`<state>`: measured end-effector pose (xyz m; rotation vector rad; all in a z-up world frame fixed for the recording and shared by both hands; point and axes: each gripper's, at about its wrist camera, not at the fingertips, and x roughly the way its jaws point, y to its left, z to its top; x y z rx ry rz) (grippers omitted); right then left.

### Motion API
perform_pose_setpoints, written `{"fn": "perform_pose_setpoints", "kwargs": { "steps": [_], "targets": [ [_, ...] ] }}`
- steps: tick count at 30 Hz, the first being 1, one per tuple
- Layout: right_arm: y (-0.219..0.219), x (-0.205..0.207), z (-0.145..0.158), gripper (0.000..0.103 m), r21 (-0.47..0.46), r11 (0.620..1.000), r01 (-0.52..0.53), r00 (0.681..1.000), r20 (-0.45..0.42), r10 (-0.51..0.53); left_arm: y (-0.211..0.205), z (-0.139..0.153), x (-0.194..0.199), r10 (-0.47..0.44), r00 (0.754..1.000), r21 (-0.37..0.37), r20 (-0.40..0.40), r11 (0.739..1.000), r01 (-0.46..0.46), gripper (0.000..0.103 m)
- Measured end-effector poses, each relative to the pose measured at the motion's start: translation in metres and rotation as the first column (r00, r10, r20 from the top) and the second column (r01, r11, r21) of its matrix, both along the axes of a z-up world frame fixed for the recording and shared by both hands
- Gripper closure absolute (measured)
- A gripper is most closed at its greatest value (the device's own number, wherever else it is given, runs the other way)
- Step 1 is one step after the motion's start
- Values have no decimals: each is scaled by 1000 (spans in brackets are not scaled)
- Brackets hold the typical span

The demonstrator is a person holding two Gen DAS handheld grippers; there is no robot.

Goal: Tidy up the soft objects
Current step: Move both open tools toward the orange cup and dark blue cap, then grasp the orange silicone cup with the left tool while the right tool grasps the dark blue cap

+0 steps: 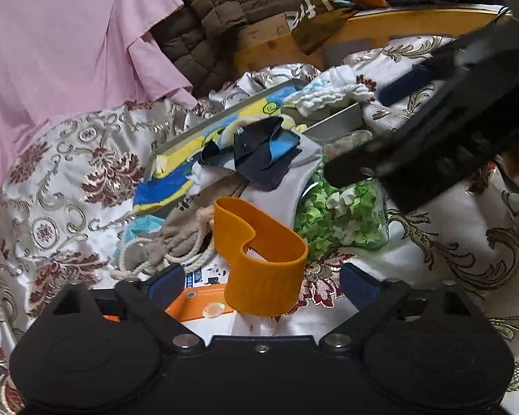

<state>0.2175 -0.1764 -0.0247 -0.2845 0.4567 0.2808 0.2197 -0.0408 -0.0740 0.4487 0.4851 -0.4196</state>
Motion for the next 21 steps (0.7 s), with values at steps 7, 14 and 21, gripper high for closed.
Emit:
{"fn": "perform_pose_setpoints", "kwargs": {
  "steps": [7, 14, 21],
  "targets": [
    [19, 44, 10, 0, -55, 995, -78, 997, -9, 77, 8, -1, 10, 10, 1000, -56, -25, 998, -12, 22],
    [30, 71, 13, 1, -45, 994, -100, 994, -48, 98, 11, 0, 14, 6, 999, -89, -37, 996, -9, 39],
    [39, 82, 8, 6, -54, 992, -116, 990, -83, 111, 14, 2, 15, 5, 999, -125, -52, 992, -11, 55]
  ]
}}
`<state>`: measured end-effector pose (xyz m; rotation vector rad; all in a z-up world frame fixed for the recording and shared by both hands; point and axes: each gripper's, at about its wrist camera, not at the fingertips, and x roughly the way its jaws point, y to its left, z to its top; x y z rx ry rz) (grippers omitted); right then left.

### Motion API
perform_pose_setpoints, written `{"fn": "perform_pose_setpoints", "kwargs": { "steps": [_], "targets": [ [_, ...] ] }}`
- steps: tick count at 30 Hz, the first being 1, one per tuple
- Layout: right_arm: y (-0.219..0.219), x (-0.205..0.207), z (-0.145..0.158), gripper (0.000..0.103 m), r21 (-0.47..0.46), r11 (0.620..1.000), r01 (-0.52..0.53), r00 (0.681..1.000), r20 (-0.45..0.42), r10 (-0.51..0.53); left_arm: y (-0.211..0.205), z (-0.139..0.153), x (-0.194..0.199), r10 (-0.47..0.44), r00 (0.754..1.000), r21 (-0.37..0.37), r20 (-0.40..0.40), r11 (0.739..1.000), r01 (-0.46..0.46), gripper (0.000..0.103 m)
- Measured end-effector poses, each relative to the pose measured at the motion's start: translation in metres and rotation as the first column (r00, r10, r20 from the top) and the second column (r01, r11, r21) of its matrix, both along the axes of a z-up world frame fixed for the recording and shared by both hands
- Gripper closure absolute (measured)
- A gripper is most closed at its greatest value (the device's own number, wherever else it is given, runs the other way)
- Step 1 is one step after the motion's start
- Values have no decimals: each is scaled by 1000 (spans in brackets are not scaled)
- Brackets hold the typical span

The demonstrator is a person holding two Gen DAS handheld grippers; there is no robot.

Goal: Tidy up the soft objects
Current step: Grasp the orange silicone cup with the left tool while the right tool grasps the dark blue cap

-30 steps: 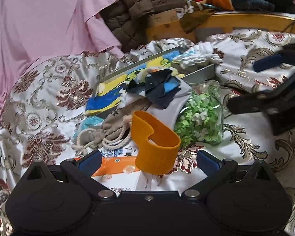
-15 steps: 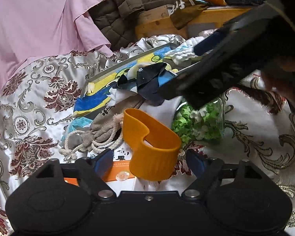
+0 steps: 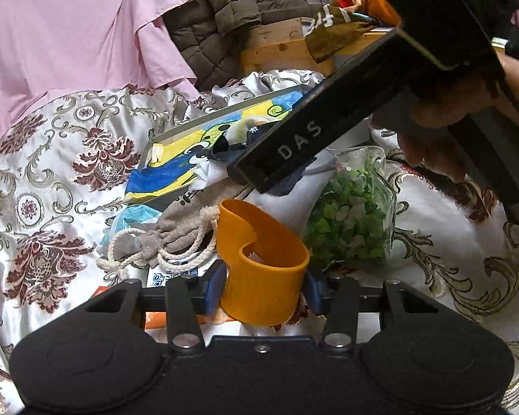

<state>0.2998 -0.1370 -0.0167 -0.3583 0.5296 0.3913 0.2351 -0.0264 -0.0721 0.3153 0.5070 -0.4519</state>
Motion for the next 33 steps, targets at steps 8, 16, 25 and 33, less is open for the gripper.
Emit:
{"fn": "perform_pose_setpoints", "kwargs": {
  "steps": [8, 16, 25, 33],
  "targets": [
    [4, 6, -5, 13, -14, 1000, 3, 1000, -28, -4, 14, 6, 8, 53, 997, -112, -56, 992, -59, 62],
    [2, 8, -5, 20, -30, 999, 23, 999, -33, -24, 34, 12, 16, 106, 988, -265, -115, 955, -133, 64],
    [1, 8, -5, 30, -50, 998, 48, 998, -48, -51, 48, 16, 21, 129, 978, -355, -163, 917, -181, 66],
    [-1, 12, -4, 41, 15, 998, 62, 993, -100, -60, 59, 20, 27, 150, 969, -419, -196, 881, -221, 70]
  ]
}}
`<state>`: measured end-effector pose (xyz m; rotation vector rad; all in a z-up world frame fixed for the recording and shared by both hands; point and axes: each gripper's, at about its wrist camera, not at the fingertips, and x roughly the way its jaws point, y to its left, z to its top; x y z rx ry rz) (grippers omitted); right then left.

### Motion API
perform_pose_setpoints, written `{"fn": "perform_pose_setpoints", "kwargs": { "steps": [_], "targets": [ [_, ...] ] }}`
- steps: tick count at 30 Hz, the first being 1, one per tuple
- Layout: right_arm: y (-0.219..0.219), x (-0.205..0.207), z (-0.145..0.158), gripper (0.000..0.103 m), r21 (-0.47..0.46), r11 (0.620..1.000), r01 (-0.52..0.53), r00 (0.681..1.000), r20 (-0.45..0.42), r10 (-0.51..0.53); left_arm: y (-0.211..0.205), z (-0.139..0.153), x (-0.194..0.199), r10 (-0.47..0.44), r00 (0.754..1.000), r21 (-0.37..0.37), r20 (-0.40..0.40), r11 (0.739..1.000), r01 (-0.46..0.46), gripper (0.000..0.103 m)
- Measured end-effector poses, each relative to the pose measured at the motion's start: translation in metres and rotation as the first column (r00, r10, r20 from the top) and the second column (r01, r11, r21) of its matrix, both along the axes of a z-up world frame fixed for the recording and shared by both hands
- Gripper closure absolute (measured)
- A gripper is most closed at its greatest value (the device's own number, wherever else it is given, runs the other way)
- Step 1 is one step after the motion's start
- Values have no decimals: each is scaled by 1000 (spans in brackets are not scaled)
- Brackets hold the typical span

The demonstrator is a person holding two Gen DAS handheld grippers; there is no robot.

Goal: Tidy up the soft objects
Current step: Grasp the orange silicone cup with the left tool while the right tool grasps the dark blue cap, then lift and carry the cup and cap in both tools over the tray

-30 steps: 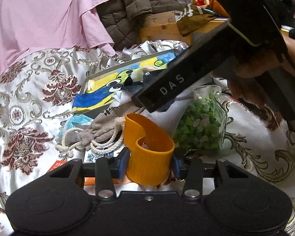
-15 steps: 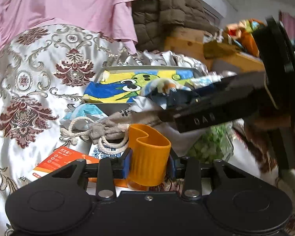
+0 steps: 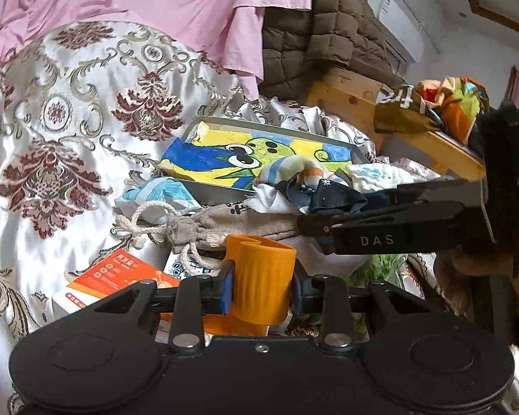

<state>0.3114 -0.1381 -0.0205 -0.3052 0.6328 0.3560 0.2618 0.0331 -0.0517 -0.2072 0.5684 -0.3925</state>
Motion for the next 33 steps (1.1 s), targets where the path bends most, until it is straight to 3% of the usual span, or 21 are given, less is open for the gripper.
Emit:
{"fn": "perform_pose_setpoints", "kwargs": {
  "steps": [12, 15, 33],
  "targets": [
    [-17, -4, 12, 78, 91, 994, 65, 997, -41, -61, 6, 0, 1, 27, 1000, -33, 2, 999, -27, 77],
    [-19, -10, 14, 95, 92, 994, 65, 998, -32, -63, 6, 1, 1, 23, 1000, -39, 1, 999, -23, 79],
    [-29, -80, 47, 99, 67, 997, 30, 999, 38, -33, -8, 21, -23, -75, 991, -28, 110, 997, 78, 82]
  ]
}}
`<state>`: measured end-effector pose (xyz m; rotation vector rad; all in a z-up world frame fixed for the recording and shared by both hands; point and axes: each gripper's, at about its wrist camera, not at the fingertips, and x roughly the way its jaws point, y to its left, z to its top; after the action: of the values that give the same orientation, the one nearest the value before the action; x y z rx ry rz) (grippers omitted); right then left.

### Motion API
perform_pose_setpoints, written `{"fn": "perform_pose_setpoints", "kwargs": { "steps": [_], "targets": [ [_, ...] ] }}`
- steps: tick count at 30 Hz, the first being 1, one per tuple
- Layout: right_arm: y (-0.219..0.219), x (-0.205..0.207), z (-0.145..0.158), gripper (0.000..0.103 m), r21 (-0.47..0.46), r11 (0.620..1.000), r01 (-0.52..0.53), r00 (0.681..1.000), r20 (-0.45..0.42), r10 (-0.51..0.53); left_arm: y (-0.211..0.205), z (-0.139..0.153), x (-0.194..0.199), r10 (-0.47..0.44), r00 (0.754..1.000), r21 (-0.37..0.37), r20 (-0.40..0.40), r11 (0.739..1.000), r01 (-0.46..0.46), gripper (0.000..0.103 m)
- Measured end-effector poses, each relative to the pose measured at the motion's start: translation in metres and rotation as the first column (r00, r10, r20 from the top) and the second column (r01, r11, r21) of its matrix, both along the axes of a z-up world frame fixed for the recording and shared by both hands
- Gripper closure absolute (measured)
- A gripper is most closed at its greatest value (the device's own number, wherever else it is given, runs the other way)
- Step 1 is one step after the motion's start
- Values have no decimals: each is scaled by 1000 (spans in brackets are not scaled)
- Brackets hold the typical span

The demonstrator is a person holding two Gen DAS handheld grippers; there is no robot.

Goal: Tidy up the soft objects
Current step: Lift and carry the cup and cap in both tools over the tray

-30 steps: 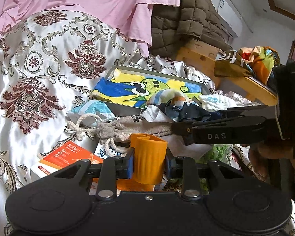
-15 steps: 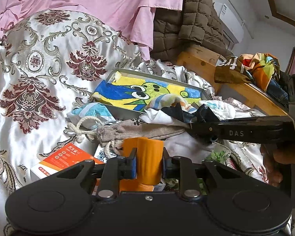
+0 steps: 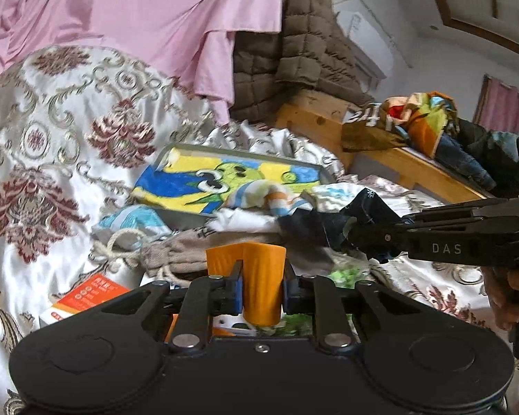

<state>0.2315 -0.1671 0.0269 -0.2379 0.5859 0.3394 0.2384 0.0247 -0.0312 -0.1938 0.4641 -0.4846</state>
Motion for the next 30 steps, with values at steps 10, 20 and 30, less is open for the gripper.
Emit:
{"fn": "perform_pose_setpoints", "kwargs": {
  "steps": [10, 20, 30],
  "targets": [
    [-13, -48, 24, 99, 19, 999, -33, 998, 47, 33, -3, 25, -30, -27, 998, -48, 56, 998, 30, 82],
    [-38, -92, 26, 99, 49, 998, -43, 997, 72, 39, -22, 42, -63, -52, 995, -14, 84, 998, 54, 82],
    [-60, -92, 32, 99, 47, 997, -58, 996, 66, 55, -47, 56, -53, -113, 993, 25, 38, 993, 112, 82]
  ]
}}
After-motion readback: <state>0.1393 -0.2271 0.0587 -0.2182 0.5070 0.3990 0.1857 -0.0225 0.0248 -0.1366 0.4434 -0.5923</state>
